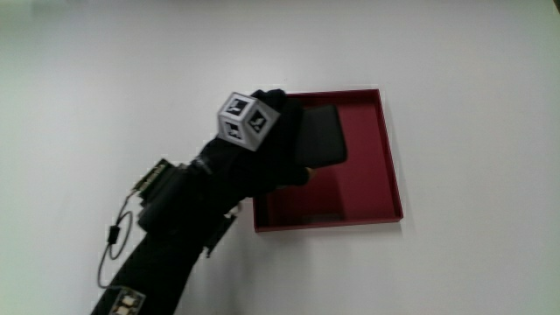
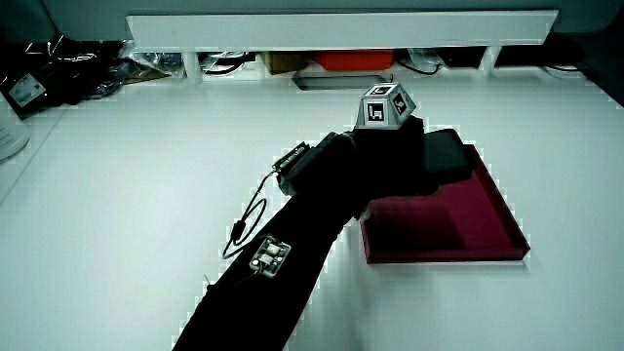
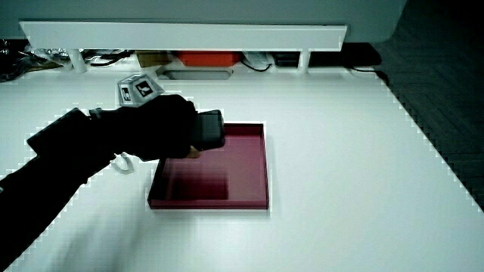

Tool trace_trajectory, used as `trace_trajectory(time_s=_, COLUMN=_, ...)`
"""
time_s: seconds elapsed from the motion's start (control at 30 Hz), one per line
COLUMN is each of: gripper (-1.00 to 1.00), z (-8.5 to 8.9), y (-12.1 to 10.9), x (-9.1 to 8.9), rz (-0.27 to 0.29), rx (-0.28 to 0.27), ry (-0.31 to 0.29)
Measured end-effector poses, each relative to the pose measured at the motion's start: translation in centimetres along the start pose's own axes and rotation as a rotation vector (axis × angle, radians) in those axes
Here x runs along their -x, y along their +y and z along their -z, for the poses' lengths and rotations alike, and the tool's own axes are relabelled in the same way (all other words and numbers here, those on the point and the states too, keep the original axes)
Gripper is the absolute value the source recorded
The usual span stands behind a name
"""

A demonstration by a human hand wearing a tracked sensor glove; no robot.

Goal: Place battery into plate

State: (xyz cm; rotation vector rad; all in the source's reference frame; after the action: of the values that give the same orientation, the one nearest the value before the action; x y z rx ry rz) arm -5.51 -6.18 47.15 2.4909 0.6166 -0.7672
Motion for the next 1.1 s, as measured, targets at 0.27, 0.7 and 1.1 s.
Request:
trace_trajectory(time_s=0.27, gripper=0.0, z=0.4, y=-0.2, x=-3.5, rz=-0.04, rx=0.053, ry=0.124)
trace_trajectory(time_s=0.7, gripper=0.0, z=5.3, y=1.4, x=-2.2, rz=-0.043, rx=0.134, ry=0.126)
trace_trajectory(time_s=1.1, gripper=0.0, z=6.8, y=2.1, x=-1.3, rz=-0.091, rx=0.191, ry=0.14)
